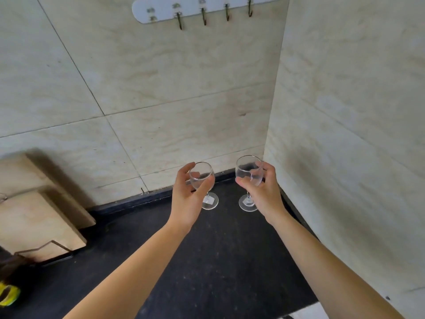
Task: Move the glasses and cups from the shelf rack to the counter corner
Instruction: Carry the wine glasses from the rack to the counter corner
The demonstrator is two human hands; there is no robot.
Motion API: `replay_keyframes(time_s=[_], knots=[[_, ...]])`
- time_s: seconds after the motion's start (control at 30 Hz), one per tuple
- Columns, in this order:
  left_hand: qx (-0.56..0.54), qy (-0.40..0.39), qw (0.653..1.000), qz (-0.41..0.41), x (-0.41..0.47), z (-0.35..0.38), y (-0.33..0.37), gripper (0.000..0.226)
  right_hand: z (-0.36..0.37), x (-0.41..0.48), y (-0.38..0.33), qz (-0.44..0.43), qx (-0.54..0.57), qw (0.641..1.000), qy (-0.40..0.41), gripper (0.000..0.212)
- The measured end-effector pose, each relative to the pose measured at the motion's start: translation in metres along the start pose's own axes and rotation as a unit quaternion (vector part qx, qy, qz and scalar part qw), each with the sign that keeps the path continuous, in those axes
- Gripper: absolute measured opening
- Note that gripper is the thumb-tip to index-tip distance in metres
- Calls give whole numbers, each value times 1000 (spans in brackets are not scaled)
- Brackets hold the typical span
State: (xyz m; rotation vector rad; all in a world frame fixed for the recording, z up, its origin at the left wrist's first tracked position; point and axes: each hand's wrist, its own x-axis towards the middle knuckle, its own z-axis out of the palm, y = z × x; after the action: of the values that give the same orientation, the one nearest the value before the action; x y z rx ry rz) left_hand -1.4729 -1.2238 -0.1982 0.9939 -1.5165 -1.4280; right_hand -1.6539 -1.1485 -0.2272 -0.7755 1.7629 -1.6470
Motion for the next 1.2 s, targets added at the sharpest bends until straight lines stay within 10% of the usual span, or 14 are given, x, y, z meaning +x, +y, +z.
replay_keyframes(time_s=[1.2], knots=[[140, -54, 977, -152, 251, 174, -231, 69, -46, 271, 206, 76, -82, 994, 3, 75]])
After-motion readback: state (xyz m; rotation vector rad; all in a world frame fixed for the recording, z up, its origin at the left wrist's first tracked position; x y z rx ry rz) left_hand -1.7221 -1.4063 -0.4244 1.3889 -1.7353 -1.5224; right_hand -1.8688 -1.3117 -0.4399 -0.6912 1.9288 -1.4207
